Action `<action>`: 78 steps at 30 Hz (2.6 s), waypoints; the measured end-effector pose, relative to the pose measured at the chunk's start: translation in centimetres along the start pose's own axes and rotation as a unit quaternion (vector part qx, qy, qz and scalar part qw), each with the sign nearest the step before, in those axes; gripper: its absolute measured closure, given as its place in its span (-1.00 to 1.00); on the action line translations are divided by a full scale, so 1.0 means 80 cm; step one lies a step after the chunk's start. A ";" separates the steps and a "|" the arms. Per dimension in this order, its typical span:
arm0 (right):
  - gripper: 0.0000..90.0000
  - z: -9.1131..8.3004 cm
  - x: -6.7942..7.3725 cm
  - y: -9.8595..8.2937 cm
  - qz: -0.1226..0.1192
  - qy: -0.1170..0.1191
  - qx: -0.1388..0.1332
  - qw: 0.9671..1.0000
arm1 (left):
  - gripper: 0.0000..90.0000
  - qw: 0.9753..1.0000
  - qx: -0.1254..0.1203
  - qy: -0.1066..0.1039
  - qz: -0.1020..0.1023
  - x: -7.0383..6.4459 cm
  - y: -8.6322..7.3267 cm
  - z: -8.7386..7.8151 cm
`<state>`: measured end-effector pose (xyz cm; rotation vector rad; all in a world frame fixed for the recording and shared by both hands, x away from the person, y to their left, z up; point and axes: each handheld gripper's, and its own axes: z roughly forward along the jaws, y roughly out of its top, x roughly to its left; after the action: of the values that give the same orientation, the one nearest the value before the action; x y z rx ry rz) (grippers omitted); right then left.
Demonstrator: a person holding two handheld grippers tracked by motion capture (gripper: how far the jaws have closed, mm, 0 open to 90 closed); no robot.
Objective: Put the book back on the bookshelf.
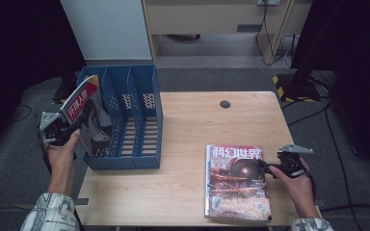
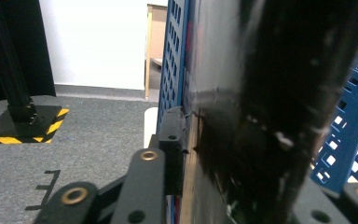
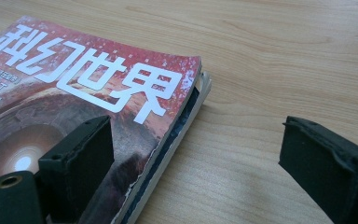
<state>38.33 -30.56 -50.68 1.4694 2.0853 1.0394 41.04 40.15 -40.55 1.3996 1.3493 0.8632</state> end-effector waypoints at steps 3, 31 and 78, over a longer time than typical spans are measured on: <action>-0.78 0.000 0.000 0.000 -0.002 0.000 0.001 1.000 | 0.36 1.000 -0.002 0.004 -0.004 -0.001 -0.001 -0.002; -0.80 0.001 0.000 0.000 0.000 0.000 0.003 1.000 | -0.10 1.000 0.024 0.001 0.005 -0.002 -0.025 -0.029; -0.35 -0.013 0.004 0.003 -0.019 0.002 -0.026 0.999 | -0.18 0.972 0.117 -0.165 0.120 -0.198 -0.085 -0.031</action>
<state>37.65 -30.60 -49.78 1.3982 2.0646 1.0761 34.60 24.39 -44.30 1.8296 1.0634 0.5999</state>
